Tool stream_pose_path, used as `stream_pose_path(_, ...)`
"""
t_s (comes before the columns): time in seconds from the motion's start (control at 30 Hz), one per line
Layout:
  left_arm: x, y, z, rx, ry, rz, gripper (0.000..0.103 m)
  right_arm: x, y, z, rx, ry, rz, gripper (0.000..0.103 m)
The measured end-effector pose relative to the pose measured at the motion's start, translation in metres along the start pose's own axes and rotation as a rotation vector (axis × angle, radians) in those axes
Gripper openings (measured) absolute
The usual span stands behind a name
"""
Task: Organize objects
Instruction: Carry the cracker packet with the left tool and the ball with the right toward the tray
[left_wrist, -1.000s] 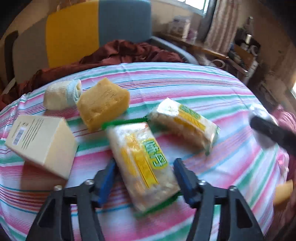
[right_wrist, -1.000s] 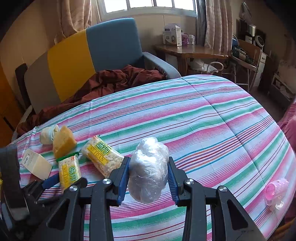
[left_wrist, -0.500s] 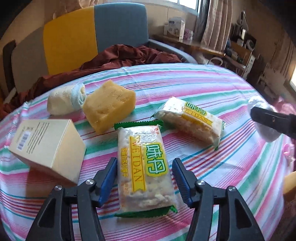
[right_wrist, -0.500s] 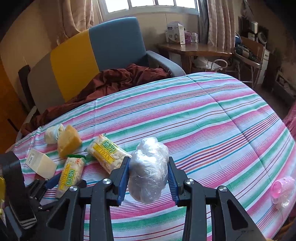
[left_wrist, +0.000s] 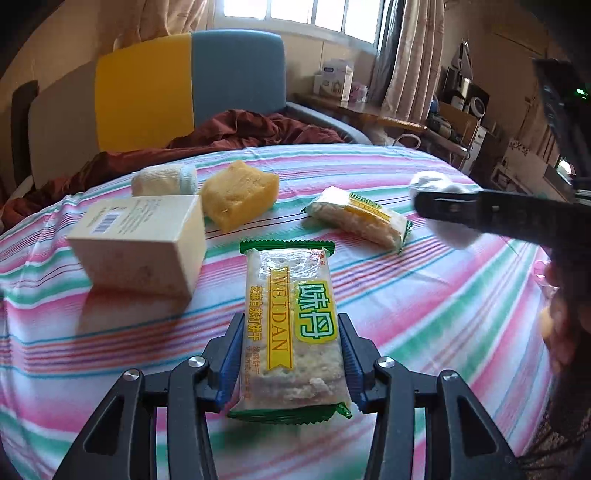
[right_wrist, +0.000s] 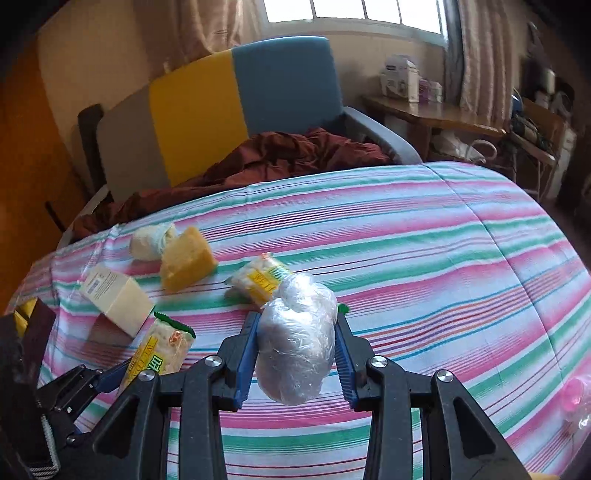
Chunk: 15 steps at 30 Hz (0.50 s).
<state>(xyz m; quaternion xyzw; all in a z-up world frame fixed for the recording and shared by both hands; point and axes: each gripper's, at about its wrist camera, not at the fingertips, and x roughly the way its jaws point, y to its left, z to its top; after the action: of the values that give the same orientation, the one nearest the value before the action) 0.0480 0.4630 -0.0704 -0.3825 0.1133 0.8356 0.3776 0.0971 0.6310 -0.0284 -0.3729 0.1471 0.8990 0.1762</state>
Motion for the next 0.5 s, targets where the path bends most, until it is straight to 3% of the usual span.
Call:
stream_pose_path(0.17, -0.023, 0.014, -0.015, -0.021, -0.032, 0.002, 0.048, -0.002, 0.036, -0.011, -0.088, -0.015, 0.052, 0.039)
stream_pose_path(0.5, -0.049, 0.054, -0.047, -0.128, -0.027, -0.012, 0.048, 0.005, 0.092, -0.047, -0.173, -0.028, 0.055, 0.039)
